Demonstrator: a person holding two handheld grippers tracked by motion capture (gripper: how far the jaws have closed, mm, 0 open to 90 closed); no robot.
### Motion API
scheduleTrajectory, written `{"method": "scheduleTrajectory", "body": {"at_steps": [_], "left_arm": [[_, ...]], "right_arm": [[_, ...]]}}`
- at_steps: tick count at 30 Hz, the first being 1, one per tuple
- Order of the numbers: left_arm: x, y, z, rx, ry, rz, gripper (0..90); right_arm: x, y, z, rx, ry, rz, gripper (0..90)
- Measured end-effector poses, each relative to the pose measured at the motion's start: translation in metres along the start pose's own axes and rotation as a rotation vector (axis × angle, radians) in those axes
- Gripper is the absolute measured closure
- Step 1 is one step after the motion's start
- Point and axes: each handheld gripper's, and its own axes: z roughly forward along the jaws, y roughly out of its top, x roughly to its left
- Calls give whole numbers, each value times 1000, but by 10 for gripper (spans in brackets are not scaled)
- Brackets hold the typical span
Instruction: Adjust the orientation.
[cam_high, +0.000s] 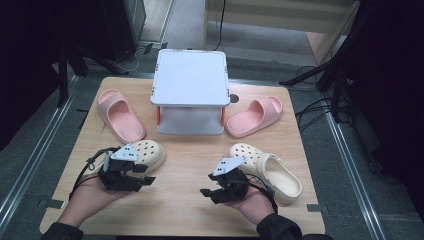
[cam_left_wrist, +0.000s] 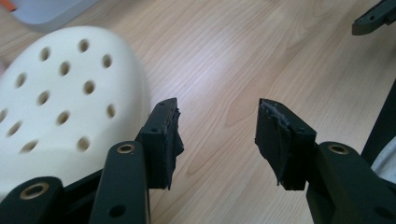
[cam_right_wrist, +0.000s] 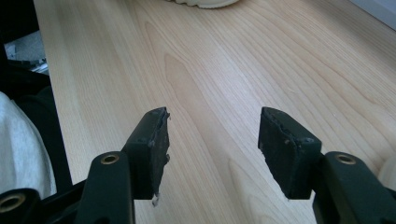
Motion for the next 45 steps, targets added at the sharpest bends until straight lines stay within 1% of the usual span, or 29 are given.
{"method": "scheduleTrajectory", "body": {"at_steps": [1, 4, 5, 6, 7, 8, 13, 15, 16, 17, 19, 21, 22, 23, 24, 26, 27, 29, 30, 32, 33, 35, 36, 37, 38, 39, 40, 42, 45], "left_arm": [[2, -4, -6, -4, 8, -16, 487], [5, -11, -16, -16, 27, -33, 487], [5, -11, -16, -16, 27, -33, 487], [7, -17, -22, -23, 39, -53, 487], [7, -17, -22, -23, 39, -53, 487], [10, -22, -28, -30, 56, -69, 488], [15, -35, -38, -27, 101, -106, 489], [17, -39, -40, -28, 117, -123, 488], [18, -40, -40, -24, 130, -123, 487], [18, -40, -40, -24, 130, -123, 486], [23, -43, -34, 0, 150, -138, 479], [28, -45, -27, 12, 147, -154, 493], [28, -45, -27, 12, 147, -154, 505], [29, -45, -24, 15, 151, -150, 505], [32, -44, -19, 22, 150, -137, 538], [33, -43, -16, 23, 150, -135, 553], [36, -42, -10, 34, 140, -126, 600], [38, -40, -7, 40, 135, -119, 653], [39, -40, -5, 35, 120, -119, 689], [39, -39, -5, 29, 115, -115, 750], [37, -38, -6, 32, 136, -91, 759], [36, -38, -6, 32, 146, -85, 769], [35, -37, -7, 34, 162, -74, 771], [32, -34, -9, 20, 175, -79, 772], [32, -32, -10, 17, 166, -86, 773], [32, -32, -10, 17, 166, -86, 773], [31, -29, -12, 9, 170, -97, 773], [30, -27, -13, 10, 168, -94, 774], [19, -16, -11, -9, 151, -87, 773]], "right_arm": [[1, 1, 1, 4, 1, -1, 436], [0, 4, 5, 7, 9, -10, 436], [0, 4, 5, 7, 9, -10, 436], [0, 6, 7, 7, 18, -15, 436], [0, 6, 7, 7, 18, -15, 436], [-1, 7, 9, 8, 29, -12, 437], [-2, 12, 10, -16, 52, -12, 440], [-2, 14, 10, -20, 59, -12, 441], [-2, 15, 10, -21, 59, -14, 442], [-2, 15, 10, -21, 59, -14, 442], [-2, 16, 12, -24, 64, -23, 443], [-2, 16, 12, -20, 63, -26, 444], [-2, 16, 12, -20, 63, -26, 444], [-2, 17, 13, -19, 62, -29, 445], [-1, 17, 12, -20, 63, -29, 448], [-1, 17, 12, -21, 62, -26, 449], [-2, 17, 12, -23, 61, -22, 453], [-3, 17, 12, -24, 59, -21, 459], [-3, 17, 12, -25, 59, -20, 464], [-3, 16, 12, -26, 61, -20, 467], [-4, 16, 12, -26, 62, -16, 479], [-4, 16, 12, -25, 60, -15, 487], [-3, 16, 12, -26, 59, -14, 489], [-3, 16, 12, -27, 60, -14, 489], [-3, 17, 12, -29, 60, -15, 489], [-3, 17, 12, -29, 60, -15, 489], [-4, 17, 12, -34, 61, -17, 489], [-4, 17, 12, -34, 61, -13, 489], [-5, 17, 11, -36, 60, -6, 489]]}}
